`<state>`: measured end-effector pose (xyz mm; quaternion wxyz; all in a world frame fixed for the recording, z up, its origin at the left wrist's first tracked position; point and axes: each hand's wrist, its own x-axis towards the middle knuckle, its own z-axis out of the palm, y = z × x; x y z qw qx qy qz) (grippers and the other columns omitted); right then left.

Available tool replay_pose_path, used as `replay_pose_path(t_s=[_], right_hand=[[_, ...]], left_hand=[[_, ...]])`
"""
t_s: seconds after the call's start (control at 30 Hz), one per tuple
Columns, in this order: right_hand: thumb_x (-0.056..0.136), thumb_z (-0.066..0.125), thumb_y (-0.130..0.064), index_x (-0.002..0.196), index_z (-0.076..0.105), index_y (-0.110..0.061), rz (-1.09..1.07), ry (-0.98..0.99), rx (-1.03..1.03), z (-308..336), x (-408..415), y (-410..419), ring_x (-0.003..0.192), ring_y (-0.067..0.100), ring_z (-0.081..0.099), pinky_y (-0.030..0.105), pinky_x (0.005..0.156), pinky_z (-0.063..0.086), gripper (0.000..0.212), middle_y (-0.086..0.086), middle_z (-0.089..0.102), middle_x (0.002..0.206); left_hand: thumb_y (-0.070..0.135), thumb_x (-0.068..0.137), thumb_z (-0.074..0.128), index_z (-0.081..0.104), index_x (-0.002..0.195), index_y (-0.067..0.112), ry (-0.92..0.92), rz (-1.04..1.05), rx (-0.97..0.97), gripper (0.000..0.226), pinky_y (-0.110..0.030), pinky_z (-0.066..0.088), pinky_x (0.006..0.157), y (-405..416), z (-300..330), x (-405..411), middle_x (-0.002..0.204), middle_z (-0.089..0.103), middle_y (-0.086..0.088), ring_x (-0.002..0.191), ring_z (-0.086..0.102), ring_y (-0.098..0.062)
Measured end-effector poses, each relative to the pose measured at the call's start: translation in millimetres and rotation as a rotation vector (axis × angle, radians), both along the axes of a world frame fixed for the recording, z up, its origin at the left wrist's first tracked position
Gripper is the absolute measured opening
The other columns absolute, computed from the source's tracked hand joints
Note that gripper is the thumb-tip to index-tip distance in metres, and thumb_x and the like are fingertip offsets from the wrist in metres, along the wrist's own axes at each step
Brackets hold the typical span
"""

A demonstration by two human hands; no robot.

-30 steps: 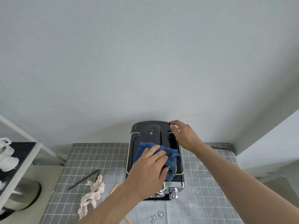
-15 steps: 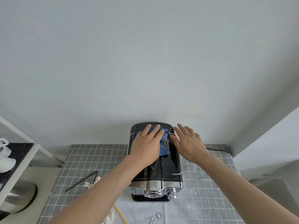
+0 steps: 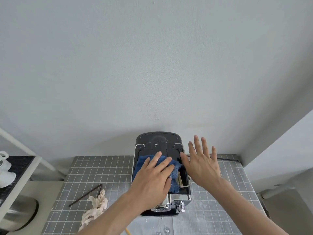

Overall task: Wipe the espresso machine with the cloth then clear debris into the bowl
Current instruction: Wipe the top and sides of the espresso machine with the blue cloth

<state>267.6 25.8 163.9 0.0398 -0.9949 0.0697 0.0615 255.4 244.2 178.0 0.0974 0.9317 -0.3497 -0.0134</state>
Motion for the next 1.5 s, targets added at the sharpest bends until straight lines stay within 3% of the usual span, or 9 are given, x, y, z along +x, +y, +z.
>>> replay_pose_path(t_s=[0.2,0.33,0.43,0.63,0.87,1.0,1.17,1.3,1.5], right_hand=[[0.082,-0.031,-0.073,0.166,0.012,-0.021,0.004,-0.003,0.014,2.3,-1.8,0.5,0.160,0.030,-0.020,0.061,0.129,0.001,0.108,0.006,-0.015,0.175],[0.093,-0.014,-0.066,0.165,0.017,-0.023,-0.005,-0.007,0.031,1.5,-3.1,1.5,0.160,0.029,-0.018,0.061,0.129,0.003,0.090,0.005,-0.012,0.175],[0.092,-0.014,-0.067,0.165,0.018,-0.025,-0.011,-0.001,0.055,0.5,-2.9,1.9,0.161,0.029,-0.016,0.061,0.129,0.003,0.090,0.004,-0.010,0.176],[0.103,0.002,-0.060,0.165,0.019,-0.028,-0.031,0.002,0.113,1.5,0.3,5.1,0.161,0.027,-0.014,0.059,0.130,0.002,0.071,0.002,-0.007,0.176],[0.107,0.009,-0.053,0.164,0.019,-0.033,-0.024,-0.025,0.156,-4.3,4.0,7.6,0.162,0.028,-0.013,0.059,0.130,0.004,0.061,0.003,-0.006,0.176],[0.108,0.009,-0.051,0.164,0.018,-0.034,-0.029,-0.024,0.182,-3.8,3.6,7.1,0.162,0.029,-0.012,0.059,0.130,0.005,0.059,0.004,-0.005,0.176],[0.108,0.009,-0.052,0.165,0.015,-0.034,-0.034,-0.016,0.183,-0.3,0.7,7.7,0.162,0.029,-0.012,0.058,0.130,0.004,0.060,0.005,-0.005,0.176],[0.109,0.010,-0.051,0.165,0.015,-0.034,-0.045,-0.020,0.177,1.5,0.8,8.5,0.162,0.029,-0.011,0.058,0.130,0.004,0.059,0.005,-0.004,0.176],[0.109,0.009,-0.055,0.165,0.018,-0.037,-0.057,-0.043,0.219,0.1,-0.8,8.0,0.162,0.029,-0.007,0.057,0.130,0.006,0.059,0.004,0.000,0.176]], left_hand=[[0.014,0.102,0.049,0.042,0.154,0.013,0.008,0.085,0.012,0.052,-0.048,0.022,0.126,-19.6,0.4,33.5,0.167,0.031,-0.003,0.159,0.012,-0.032],[-0.002,0.092,0.055,0.033,0.157,0.009,-0.013,0.144,0.027,0.069,-0.041,0.026,0.125,-25.7,9.7,70.9,0.171,0.021,-0.004,0.159,0.008,-0.030],[0.000,0.094,0.057,0.031,0.158,0.010,-0.013,0.173,0.000,0.069,-0.044,0.031,0.123,-25.4,3.1,87.1,0.171,0.020,-0.004,0.159,0.009,-0.030],[0.015,0.107,0.044,0.023,0.161,0.006,0.000,0.160,-0.061,0.059,-0.043,0.018,0.129,-12.3,-14.9,61.0,0.172,0.015,-0.009,0.160,0.005,-0.028],[0.031,0.108,0.038,0.047,0.153,0.010,-0.042,0.101,-0.208,0.050,-0.037,0.031,0.124,7.0,-16.2,-14.4,0.165,0.036,-0.003,0.157,0.024,-0.021],[0.013,0.104,0.050,0.038,0.158,0.015,0.040,0.128,-0.267,0.056,-0.027,0.022,0.126,7.6,-19.2,-7.9,0.169,0.025,0.006,0.159,0.008,-0.009],[-0.008,0.094,0.057,0.029,0.160,0.012,0.070,0.149,-0.236,0.075,-0.039,0.025,0.127,-5.5,-8.0,39.4,0.172,0.017,0.001,0.160,0.001,-0.016],[-0.008,0.095,0.055,0.035,0.159,0.019,0.109,0.106,-0.196,0.073,-0.045,0.025,0.126,-7.9,-0.5,71.5,0.171,0.021,0.004,0.160,0.004,-0.019],[0.014,0.109,0.040,0.040,0.157,0.019,0.168,0.036,-0.247,0.049,-0.036,0.014,0.129,2.6,-4.1,50.4,0.169,0.025,0.008,0.159,0.002,-0.011]])
